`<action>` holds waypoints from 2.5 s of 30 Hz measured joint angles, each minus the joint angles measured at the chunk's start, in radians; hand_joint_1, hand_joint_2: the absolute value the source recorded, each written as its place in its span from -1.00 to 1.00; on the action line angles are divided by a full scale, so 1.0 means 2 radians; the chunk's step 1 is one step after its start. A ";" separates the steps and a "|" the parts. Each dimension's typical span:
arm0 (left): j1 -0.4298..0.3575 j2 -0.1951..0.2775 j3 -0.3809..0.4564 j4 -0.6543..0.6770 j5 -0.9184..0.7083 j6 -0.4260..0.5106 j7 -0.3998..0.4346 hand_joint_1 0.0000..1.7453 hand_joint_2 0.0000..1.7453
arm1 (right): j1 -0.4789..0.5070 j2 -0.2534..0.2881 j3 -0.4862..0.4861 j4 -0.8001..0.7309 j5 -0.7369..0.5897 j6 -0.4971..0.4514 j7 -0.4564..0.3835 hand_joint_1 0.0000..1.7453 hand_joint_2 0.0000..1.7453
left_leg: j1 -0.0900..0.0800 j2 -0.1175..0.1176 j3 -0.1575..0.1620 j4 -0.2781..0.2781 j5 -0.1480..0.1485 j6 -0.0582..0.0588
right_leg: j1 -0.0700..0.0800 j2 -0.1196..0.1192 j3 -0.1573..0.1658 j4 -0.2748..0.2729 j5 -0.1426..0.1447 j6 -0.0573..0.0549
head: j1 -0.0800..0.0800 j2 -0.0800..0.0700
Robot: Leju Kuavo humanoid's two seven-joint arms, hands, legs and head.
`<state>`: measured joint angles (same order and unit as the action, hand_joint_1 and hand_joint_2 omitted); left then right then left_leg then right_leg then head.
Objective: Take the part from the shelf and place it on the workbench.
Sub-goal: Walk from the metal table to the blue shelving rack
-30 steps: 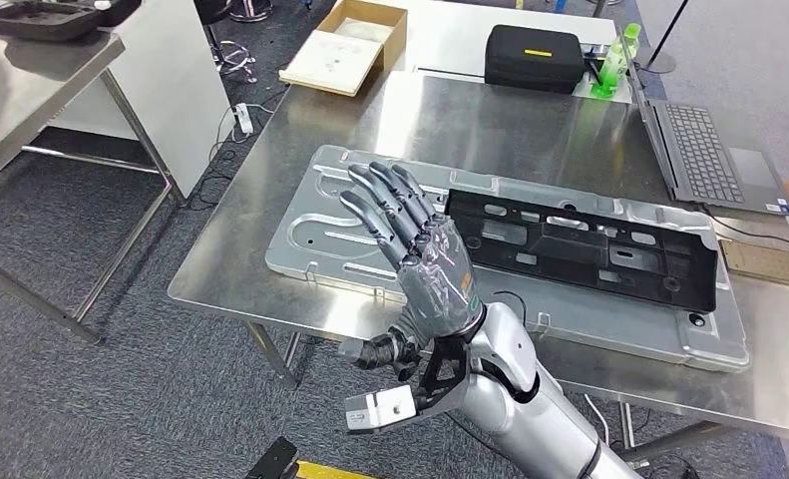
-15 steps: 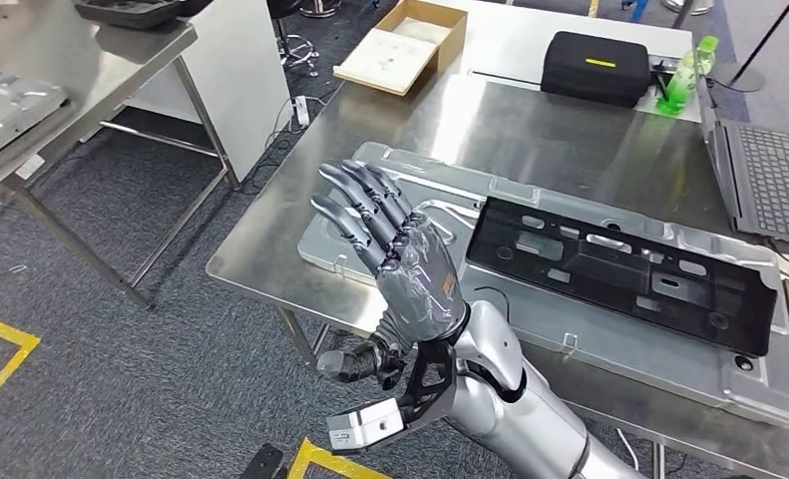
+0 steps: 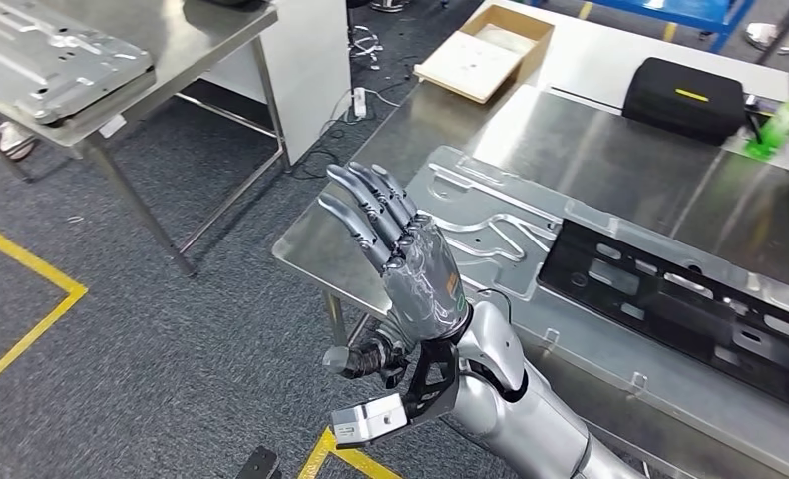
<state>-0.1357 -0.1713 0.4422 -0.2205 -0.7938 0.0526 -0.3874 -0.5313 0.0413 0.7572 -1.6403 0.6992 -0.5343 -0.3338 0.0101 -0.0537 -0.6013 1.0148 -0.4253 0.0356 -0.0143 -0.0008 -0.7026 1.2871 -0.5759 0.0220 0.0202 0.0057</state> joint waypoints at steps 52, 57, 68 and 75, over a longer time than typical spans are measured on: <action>0.007 0.006 0.016 0.000 0.017 0.011 -0.016 -1.00 -1.00 | 0.007 0.016 -0.021 0.034 -0.015 0.008 -0.018 -1.00 -1.00 | -0.002 0.051 -0.008 0.006 -0.002 -0.016 | 0.005 -0.058 0.072 -0.130 0.042 -0.010 | -0.005 0.000; 0.010 -0.003 0.020 0.000 0.019 0.012 -0.017 -1.00 -1.00 | 0.003 0.020 -0.020 0.040 -0.015 0.009 -0.018 -1.00 -1.00 | 0.002 0.025 -0.004 -0.002 0.003 -0.001 | 0.000 -0.018 0.050 -0.071 0.002 0.001 | -0.005 0.000; 0.011 -0.009 0.023 0.000 0.019 0.013 -0.016 -1.00 -1.00 | 0.003 0.019 -0.020 0.053 -0.018 0.008 -0.018 -1.00 -1.00 | 0.004 -0.042 -0.012 0.003 0.004 -0.015 | -0.001 0.037 0.059 -0.127 0.052 -0.009 | -0.005 0.000; 0.011 -0.005 0.025 0.000 0.016 0.014 -0.015 -1.00 -1.00 | 0.006 0.019 -0.020 0.056 -0.019 0.005 -0.019 -1.00 -1.00 | 0.006 0.021 -0.075 0.129 -0.053 -0.031 | -0.001 -0.015 0.071 -0.138 0.052 -0.022 | -0.007 0.000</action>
<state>-0.1143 -0.1820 0.4923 -0.2205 -0.7617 0.0813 -0.4184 -0.5200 0.0801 0.7179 -1.5275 0.6605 -0.5252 -0.3711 0.0216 -0.0122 -0.7522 1.2734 -0.5304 -0.0265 -0.0165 -0.0308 -0.5615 1.0106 -0.4718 -0.0229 0.0057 0.0057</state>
